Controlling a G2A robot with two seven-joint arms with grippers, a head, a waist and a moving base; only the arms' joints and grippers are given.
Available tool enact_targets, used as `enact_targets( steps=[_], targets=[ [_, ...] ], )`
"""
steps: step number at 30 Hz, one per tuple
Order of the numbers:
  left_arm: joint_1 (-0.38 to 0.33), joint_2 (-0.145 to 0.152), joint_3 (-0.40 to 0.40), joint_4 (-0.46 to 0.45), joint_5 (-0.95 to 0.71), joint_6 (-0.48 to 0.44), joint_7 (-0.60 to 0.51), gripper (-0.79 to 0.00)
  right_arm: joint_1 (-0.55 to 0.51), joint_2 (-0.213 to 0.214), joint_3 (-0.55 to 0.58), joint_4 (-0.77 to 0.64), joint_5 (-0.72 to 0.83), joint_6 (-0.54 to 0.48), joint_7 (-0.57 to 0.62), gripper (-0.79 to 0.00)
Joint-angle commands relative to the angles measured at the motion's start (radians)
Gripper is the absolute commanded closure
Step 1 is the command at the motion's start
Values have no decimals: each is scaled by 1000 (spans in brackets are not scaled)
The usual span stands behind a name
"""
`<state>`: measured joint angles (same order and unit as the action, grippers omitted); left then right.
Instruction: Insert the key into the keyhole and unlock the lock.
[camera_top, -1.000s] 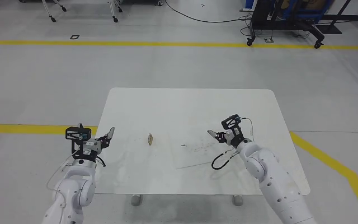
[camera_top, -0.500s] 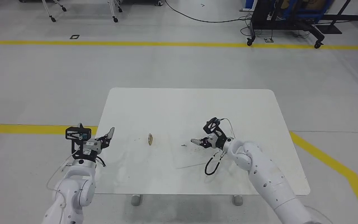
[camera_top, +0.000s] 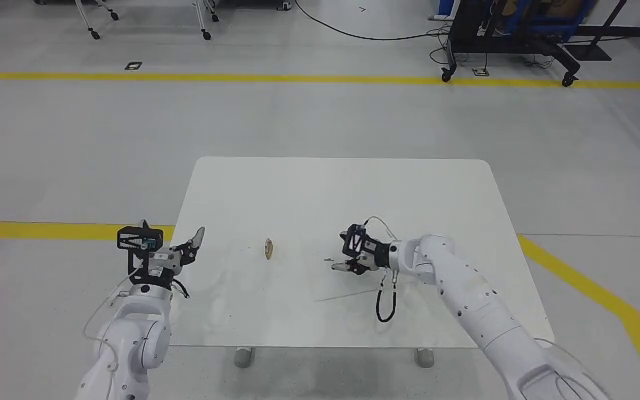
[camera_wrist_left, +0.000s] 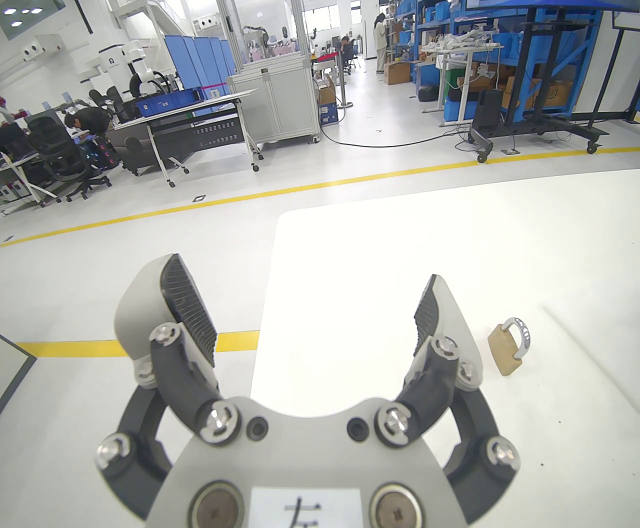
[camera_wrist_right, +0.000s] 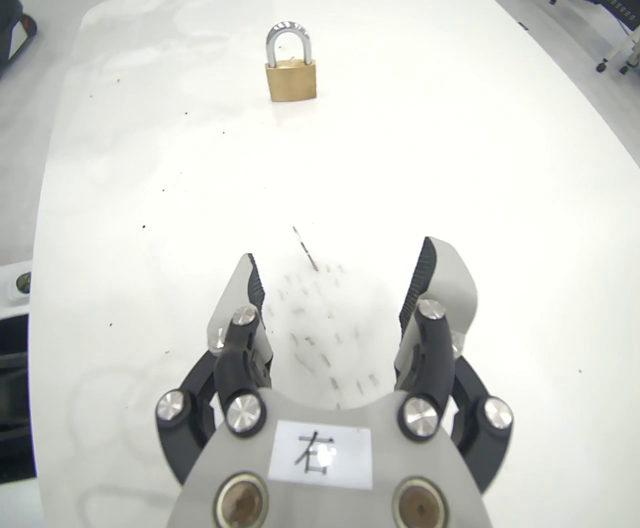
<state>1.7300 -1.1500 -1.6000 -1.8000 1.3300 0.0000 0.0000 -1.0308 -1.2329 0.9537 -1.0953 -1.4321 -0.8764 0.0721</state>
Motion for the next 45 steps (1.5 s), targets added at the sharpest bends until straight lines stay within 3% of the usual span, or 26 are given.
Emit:
enact_targets(
  steps=[1, 8, 14, 16, 19, 33, 45],
  targets=[
    [0, 0, 0, 0, 0, 0, 0, -785, 21, -3, -20, 12, -23, -24, -6, -483],
    [0, 0, 0, 0, 0, 0, 0, -785, 75, -22, -89, 48, -63, -30, 9, -437],
    [0, 0, 0, 0, 0, 0, 0, -785, 110, -38, -136, 67, -74, -42, 34, -339],
    [0, 0, 0, 0, 0, 0, 0, -785, 118, -42, -146, 74, -76, -44, 32, -265],
    [0, 0, 0, 0, 0, 0, 0, -785, 127, -45, -157, 83, -79, -51, 18, 0],
    [0, 0, 0, 0, 0, 0, 0, -785, 127, -29, -83, 77, -6, 4, -64, 0],
    [0, 0, 0, 0, 0, 0, 0, -785, 127, -29, -83, 77, -6, 4, -64, 0]
  ],
)
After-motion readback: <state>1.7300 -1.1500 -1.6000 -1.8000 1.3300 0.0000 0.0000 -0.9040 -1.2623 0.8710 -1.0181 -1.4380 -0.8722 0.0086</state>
